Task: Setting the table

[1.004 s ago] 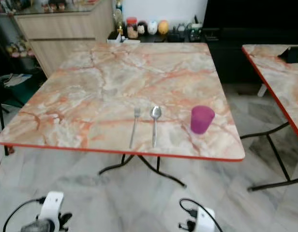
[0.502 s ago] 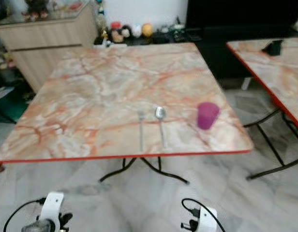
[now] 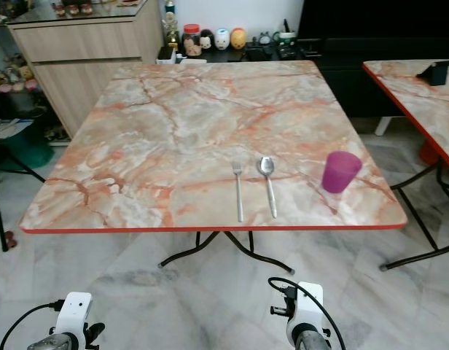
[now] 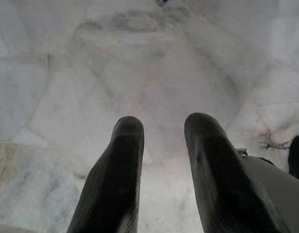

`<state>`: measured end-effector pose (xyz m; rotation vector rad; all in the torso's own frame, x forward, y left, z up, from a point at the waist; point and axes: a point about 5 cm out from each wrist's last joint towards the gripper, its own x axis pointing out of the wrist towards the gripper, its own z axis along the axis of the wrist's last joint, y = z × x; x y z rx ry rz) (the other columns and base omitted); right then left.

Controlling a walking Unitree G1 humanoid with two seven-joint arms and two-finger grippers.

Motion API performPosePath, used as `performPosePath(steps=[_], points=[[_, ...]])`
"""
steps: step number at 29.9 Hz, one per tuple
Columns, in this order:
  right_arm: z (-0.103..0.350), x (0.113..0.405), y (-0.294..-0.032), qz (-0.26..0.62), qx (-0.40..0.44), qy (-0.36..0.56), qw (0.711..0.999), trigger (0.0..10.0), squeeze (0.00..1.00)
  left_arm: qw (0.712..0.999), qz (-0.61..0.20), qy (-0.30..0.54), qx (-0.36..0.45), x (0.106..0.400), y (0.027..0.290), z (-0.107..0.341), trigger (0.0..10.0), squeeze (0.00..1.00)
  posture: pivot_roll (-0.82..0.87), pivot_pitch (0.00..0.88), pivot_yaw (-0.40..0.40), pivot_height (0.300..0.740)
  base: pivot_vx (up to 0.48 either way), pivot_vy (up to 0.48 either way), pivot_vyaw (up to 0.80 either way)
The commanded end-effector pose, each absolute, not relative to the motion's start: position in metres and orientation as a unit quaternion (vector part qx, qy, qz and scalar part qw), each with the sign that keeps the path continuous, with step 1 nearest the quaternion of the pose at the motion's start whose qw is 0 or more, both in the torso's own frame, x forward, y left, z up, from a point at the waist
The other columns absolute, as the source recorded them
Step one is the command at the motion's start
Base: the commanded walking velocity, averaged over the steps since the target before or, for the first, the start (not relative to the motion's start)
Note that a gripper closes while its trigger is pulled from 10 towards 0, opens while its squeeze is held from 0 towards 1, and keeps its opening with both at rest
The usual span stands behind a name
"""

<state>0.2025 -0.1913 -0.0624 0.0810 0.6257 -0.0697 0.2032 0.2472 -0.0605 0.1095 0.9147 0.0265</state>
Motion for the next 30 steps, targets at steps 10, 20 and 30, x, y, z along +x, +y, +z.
performPosePath(steps=[10, 20, 30], points=[[-0.039, 0.177, -0.191, -0.044, 0.005, 0.182, 0.982, 10.0, 0.00, 0.895, 0.024, 0.442, 0.047, 0.201, 0.249, -0.061, 10.0, 0.00, -0.06, 0.000, 0.019, 0.736, 0.000, 0.000, 0.00], [0.020, 0.196, -0.191, -0.046, -0.026, 0.072, 0.996, 10.0, 0.00, 0.898, 0.029, 0.436, 0.044, 0.203, 0.247, -0.061, 10.0, 0.00, -0.08, 0.000, 0.015, 0.736, 0.000, 0.000, 0.00], [0.072, 0.271, -0.183, -0.036, -0.029, 0.002, 0.999, 10.0, 0.00, 0.901, 0.034, 0.431, 0.040, 0.205, 0.246, -0.060, 10.0, 0.00, -0.10, 0.000, 0.040, 0.736, 0.000, 0.000, 0.00]])
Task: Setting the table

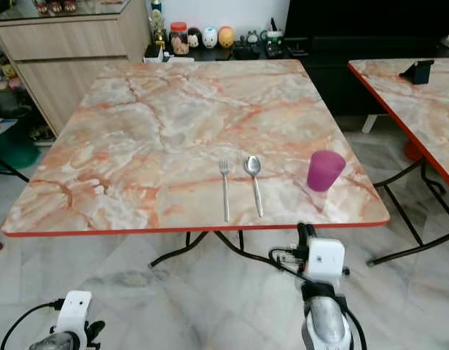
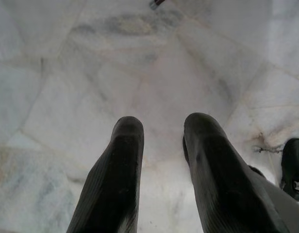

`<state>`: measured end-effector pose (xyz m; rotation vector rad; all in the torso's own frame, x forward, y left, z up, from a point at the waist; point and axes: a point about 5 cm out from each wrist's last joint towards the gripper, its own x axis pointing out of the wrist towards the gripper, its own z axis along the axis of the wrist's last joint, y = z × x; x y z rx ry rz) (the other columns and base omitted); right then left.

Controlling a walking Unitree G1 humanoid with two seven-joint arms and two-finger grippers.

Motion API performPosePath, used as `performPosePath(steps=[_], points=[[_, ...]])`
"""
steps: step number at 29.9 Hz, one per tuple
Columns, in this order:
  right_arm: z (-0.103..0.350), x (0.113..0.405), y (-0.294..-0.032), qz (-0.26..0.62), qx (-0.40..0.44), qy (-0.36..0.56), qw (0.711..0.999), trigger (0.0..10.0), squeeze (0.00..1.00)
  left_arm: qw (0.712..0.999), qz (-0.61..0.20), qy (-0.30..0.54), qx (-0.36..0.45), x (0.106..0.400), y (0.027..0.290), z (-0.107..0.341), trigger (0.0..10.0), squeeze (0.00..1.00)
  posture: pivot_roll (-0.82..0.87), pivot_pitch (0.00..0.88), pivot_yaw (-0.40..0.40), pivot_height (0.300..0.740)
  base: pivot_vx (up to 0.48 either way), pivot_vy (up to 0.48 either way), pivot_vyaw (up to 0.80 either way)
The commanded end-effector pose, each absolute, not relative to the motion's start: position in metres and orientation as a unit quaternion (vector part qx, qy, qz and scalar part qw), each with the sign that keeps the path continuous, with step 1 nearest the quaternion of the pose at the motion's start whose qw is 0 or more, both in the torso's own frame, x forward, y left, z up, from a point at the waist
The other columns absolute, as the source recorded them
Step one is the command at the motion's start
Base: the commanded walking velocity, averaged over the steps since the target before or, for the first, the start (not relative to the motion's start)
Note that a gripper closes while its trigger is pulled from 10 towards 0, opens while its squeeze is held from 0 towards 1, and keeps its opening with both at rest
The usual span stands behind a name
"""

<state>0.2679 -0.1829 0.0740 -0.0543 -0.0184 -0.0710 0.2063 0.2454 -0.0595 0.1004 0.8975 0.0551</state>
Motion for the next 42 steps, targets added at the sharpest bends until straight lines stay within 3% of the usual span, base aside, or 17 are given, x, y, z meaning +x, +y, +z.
performPosePath(steps=[1, 2, 11, 29, 30, 42], points=[[0.077, 0.276, -0.180, -0.027, -0.019, -0.001, 0.999, 10.0, 0.00, 0.900, 0.034, 0.432, 0.041, 0.205, 0.246, -0.060, 10.0, 0.00, -0.10, 0.000, 0.037, 0.736, 0.000, 0.000, 0.00], [0.082, 0.284, -0.178, -0.022, -0.016, -0.006, 1.000, 10.0, 1.00, 0.900, 0.035, 0.432, 0.040, 0.205, 0.246, -0.060, 10.0, 0.00, -0.09, 0.000, 0.037, 0.736, 0.000, 0.000, 0.00], [0.105, 0.318, -0.166, -0.017, 0.024, -0.035, 0.999, 10.0, 1.00, 0.901, 0.041, 0.430, 0.043, 0.205, 0.247, -0.060, 10.0, 0.00, -0.08, 0.000, 0.039, 0.736, 0.000, 0.000, 0.00], [0.099, 0.322, -0.162, -0.014, 0.032, -0.013, 0.999, 10.0, 0.98, 0.901, 0.043, 0.430, 0.036, 0.203, 0.247, -0.061, 10.0, 0.00, -0.09, 0.000, 0.037, 0.736, 0.000, 0.000, 0.00], [0.099, 0.322, -0.162, -0.012, 0.031, -0.012, 0.999, 10.0, 0.00, 0.901, 0.042, 0.431, 0.036, 0.202, 0.247, -0.061, 10.0, 0.00, -0.09, 0.000, 0.037, 0.736, 0.000, 0.000, 0.00], [0.099, 0.313, -0.164, -0.010, 0.008, -0.013, 1.000, 10.0, 0.00, 0.893, 0.061, 0.446, 0.014, 0.197, 0.247, -0.065, 10.0, 0.00, -0.09, 0.000, 0.020, 0.736, 0.000, 0.000, 0.00]])
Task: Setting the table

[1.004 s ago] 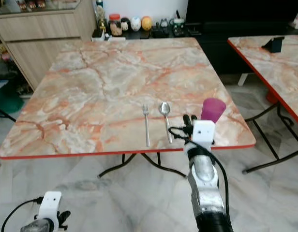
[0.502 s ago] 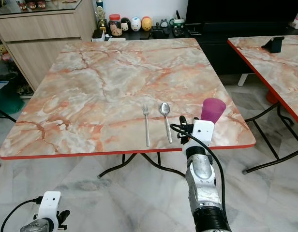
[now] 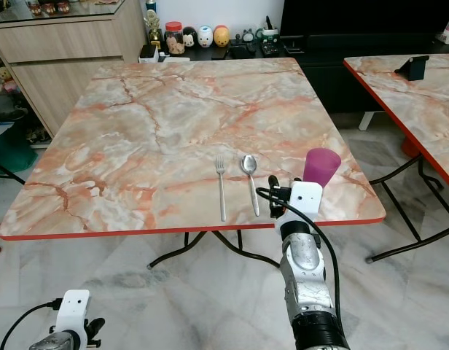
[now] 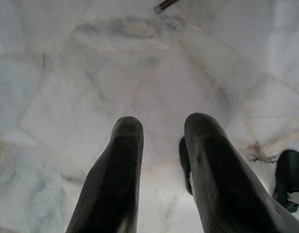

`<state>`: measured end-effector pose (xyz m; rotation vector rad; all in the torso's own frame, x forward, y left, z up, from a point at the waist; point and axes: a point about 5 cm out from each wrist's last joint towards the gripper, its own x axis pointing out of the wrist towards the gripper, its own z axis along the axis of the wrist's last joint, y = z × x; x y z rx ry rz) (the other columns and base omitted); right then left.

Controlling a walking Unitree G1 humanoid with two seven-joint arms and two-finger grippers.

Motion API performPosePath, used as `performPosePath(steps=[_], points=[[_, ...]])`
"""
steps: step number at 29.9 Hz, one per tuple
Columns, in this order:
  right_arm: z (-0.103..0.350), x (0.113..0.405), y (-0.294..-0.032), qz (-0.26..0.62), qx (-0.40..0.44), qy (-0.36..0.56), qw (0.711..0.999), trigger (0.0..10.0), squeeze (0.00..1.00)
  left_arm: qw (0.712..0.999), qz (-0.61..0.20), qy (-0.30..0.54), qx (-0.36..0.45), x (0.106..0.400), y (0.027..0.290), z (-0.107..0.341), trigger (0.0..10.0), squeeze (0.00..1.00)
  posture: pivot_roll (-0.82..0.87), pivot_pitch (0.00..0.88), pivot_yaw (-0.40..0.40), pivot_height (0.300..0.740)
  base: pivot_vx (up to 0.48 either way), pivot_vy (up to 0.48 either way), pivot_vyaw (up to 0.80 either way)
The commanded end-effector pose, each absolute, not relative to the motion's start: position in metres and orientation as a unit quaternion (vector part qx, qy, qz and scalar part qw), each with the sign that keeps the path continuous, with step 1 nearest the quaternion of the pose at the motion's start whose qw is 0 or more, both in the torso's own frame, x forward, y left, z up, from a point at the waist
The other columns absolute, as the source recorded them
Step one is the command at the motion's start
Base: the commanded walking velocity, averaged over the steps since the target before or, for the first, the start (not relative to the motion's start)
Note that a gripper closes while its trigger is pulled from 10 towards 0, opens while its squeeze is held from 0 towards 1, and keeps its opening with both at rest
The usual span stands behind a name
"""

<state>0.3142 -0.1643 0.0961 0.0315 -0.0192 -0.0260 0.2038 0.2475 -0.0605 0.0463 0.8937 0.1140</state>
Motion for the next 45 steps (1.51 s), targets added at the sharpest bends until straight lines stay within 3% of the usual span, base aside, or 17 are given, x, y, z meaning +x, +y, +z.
performPosePath(steps=[1, 14, 33, 45], points=[[0.099, 0.312, -0.164, -0.009, 0.008, -0.013, 1.000, 10.0, 0.00, 0.893, 0.062, 0.446, 0.012, 0.197, 0.247, -0.065, 10.0, 0.00, -0.10, 0.000, 0.019, 0.736, 0.000, 0.000, 0.00], [0.103, 0.313, -0.172, -0.012, 0.000, -0.011, 1.000, 10.0, 0.00, 0.892, 0.066, 0.446, -0.005, 0.195, 0.240, -0.068, 10.0, 0.00, -0.09, 0.000, -0.019, 0.736, 0.020, 0.000, 0.00], [0.099, 0.310, -0.171, -0.009, 0.005, 0.003, 1.000, 10.0, 0.00, 0.894, 0.061, 0.444, 0.005, 0.196, 0.243, -0.066, 10.0, 0.00, -0.09, 0.000, -0.001, 0.736, 0.285, 0.000, 0.00], [0.095, 0.307, -0.162, 0.020, 0.006, 0.022, 1.000, 10.0, 0.00, 0.896, 0.065, 0.439, 0.007, 0.198, 0.244, -0.065, 10.0, 0.00, -0.09, 0.000, -0.001, 0.736, 0.000, 0.000, 0.00]])
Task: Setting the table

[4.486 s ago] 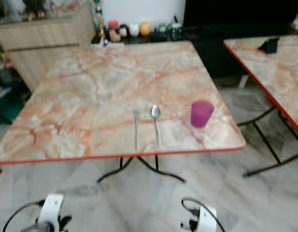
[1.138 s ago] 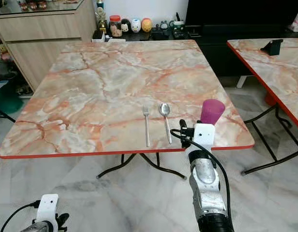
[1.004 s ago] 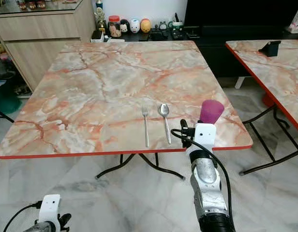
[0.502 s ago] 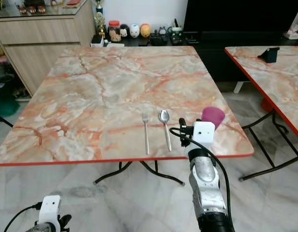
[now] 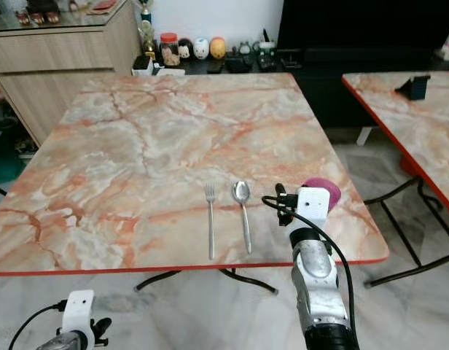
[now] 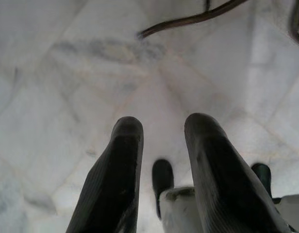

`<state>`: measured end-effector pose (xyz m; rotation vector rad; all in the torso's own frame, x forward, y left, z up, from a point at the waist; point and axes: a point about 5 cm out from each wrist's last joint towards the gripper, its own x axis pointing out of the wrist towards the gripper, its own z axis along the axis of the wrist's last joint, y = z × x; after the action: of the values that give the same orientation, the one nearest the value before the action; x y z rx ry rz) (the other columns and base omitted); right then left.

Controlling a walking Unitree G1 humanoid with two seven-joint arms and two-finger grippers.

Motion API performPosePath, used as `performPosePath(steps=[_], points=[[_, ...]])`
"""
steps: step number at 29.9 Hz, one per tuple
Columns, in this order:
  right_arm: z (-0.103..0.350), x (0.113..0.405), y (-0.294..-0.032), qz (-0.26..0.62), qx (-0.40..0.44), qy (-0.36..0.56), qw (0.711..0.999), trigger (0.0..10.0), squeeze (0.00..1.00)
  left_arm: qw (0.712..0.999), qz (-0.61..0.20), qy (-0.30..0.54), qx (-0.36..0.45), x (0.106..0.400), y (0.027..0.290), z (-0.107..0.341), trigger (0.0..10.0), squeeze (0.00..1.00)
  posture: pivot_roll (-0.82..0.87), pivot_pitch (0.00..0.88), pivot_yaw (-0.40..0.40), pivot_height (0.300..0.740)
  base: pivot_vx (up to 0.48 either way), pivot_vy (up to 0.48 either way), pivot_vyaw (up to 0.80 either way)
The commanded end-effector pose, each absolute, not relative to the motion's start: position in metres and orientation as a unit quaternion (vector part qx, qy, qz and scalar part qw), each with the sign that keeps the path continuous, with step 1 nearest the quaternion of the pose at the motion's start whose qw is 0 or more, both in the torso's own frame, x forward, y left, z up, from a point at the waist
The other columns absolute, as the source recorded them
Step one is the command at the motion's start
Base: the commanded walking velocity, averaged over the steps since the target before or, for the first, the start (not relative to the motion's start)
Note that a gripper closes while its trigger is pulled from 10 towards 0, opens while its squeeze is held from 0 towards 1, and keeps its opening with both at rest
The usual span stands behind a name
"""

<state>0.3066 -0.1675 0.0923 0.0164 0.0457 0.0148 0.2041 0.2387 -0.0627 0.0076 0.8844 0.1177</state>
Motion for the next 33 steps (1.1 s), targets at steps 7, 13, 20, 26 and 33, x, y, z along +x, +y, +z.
performPosePath(steps=[7, 13, 20, 26, 33], points=[[0.089, 0.306, -0.153, 0.063, 0.006, 0.046, 0.997, 10.0, 0.00, 0.896, 0.064, 0.440, 0.009, 0.198, 0.244, -0.065, 10.0, 0.00, -0.09, 0.000, -0.002, 0.736, 0.000, 0.000, 0.00], [0.083, 0.312, -0.149, 0.066, -0.005, 0.088, 0.994, 10.0, 1.00, 0.895, 0.060, 0.441, 0.013, 0.199, 0.243, -0.065, 10.0, 0.00, -0.09, 0.000, -0.002, 0.736, 0.000, 0.000, 0.00], [0.086, 0.325, -0.139, 0.080, 0.009, 0.109, 0.991, 10.0, 0.82, 0.896, 0.056, 0.441, 0.017, 0.200, 0.243, -0.064, 10.0, 0.00, -0.09, 0.000, -0.001, 0.736, 0.000, 0.000, 0.00], [0.087, 0.331, -0.129, 0.109, 0.029, 0.130, 0.985, 10.0, 0.00, 0.896, 0.052, 0.441, 0.020, 0.201, 0.243, -0.064, 10.0, 0.00, -0.09, 0.000, 0.000, 0.736, 0.000, 0.000, 0.00], [0.083, 0.333, -0.129, 0.094, 0.026, 0.153, 0.983, 10.0, 0.00, 0.896, 0.051, 0.441, 0.021, 0.201, 0.242, -0.064, 10.0, 0.00, -0.09, 0.000, -0.002, 0.736, 0.000, 0.000, 0.00]])
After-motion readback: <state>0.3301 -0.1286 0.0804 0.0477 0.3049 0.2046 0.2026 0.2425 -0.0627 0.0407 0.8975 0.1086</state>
